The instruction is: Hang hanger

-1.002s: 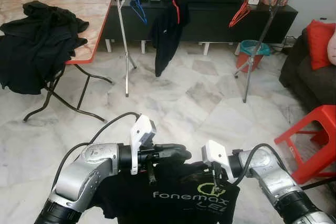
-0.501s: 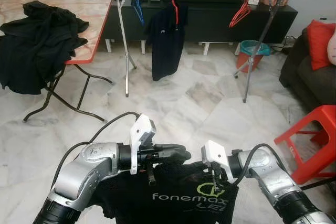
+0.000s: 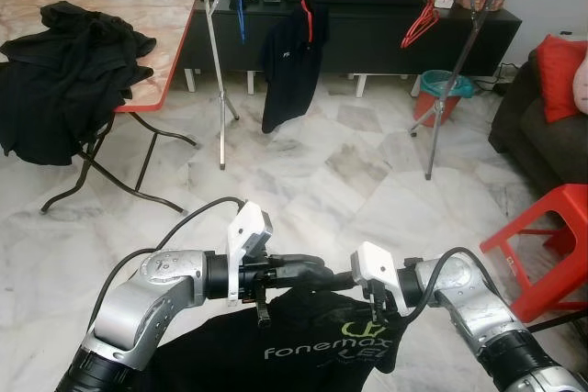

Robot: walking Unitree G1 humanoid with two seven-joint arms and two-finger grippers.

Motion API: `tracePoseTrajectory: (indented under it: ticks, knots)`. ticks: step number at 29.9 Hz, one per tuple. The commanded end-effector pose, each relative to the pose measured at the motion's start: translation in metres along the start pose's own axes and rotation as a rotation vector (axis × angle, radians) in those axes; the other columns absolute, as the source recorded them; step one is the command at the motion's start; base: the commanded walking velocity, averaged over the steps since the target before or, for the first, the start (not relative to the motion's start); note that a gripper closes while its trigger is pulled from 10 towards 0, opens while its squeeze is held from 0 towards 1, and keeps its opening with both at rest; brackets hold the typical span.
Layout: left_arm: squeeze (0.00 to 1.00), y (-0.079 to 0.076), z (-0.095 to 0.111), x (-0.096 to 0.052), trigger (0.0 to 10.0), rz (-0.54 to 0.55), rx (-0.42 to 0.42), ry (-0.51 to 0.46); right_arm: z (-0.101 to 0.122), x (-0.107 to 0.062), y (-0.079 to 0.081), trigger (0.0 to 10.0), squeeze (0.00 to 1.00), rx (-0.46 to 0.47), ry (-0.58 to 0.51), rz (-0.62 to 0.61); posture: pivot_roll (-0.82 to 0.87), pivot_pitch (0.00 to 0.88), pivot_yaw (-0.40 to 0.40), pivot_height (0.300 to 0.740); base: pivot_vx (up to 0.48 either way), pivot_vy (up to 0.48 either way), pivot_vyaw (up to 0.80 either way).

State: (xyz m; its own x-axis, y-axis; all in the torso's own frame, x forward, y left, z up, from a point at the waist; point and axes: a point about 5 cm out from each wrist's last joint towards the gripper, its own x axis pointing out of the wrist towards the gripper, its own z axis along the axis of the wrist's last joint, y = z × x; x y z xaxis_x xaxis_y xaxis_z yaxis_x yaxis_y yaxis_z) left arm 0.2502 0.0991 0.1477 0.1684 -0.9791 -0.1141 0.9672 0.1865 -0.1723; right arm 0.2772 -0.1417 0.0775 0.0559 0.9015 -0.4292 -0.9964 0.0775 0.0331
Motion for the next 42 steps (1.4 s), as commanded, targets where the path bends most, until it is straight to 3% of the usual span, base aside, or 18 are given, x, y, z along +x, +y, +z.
tracePoseTrajectory:
  ticks: [1,8,9,10,17,24,30,36,39,42]
  knots:
    - [0.00,-0.005,0.008,0.005,0.0,-0.041,0.035,0.002,0.008,-0.006,-0.005,10.0,1.00,-0.025,-0.017,-0.028,0.15,0.000,-0.039,0.740,0.000,0.000,0.00]
    - [0.00,-0.002,0.007,0.003,0.0,-0.027,0.039,0.010,0.009,-0.011,-0.007,10.0,1.00,-0.056,-0.018,-0.083,0.14,0.000,-0.033,0.740,0.000,0.000,0.00]
    - [0.00,-0.001,0.007,0.004,0.0,-0.024,0.041,0.011,0.009,-0.011,-0.007,10.0,0.13,-0.064,-0.014,-0.096,0.14,0.000,-0.033,0.740,0.000,0.000,0.00]
    - [0.00,-0.001,0.007,0.004,0.0,-0.020,0.042,0.011,0.009,-0.012,-0.008,10.0,0.00,-0.070,-0.012,-0.109,0.14,0.000,-0.033,0.740,0.000,0.000,0.00]
    - [0.00,0.007,0.006,0.001,0.0,0.037,0.049,0.015,0.016,-0.019,-0.012,10.0,0.00,-0.100,-0.003,-0.133,0.14,0.000,-0.026,0.740,0.000,0.000,0.00]
    - [0.00,0.008,0.000,-0.004,0.0,0.040,0.047,0.061,0.032,-0.046,-0.010,10.0,0.00,-0.170,0.008,-0.153,0.12,0.000,-0.020,0.740,0.000,0.000,0.00]
    - [0.00,0.010,-0.003,-0.006,0.0,0.045,0.054,0.081,0.034,-0.057,-0.003,10.0,0.00,-0.182,0.043,-0.123,0.12,0.000,-0.017,0.740,0.000,0.000,0.00]
    - [0.00,0.016,0.001,-0.020,0.0,0.075,0.068,0.096,0.017,-0.075,-0.007,10.0,0.00,-0.171,0.166,-0.235,0.11,0.000,-0.017,0.740,0.000,0.000,0.00]
    - [0.00,0.019,0.008,-0.026,0.0,0.084,0.075,0.078,-0.011,-0.084,-0.010,10.0,0.00,-0.179,0.363,-0.305,0.11,0.000,-0.014,0.740,0.000,0.000,0.00]
    - [0.00,0.019,0.012,-0.029,0.0,0.080,0.080,0.066,-0.024,-0.087,-0.007,10.0,0.00,-0.161,0.401,-0.332,0.11,0.000,-0.014,0.740,0.000,0.000,0.00]
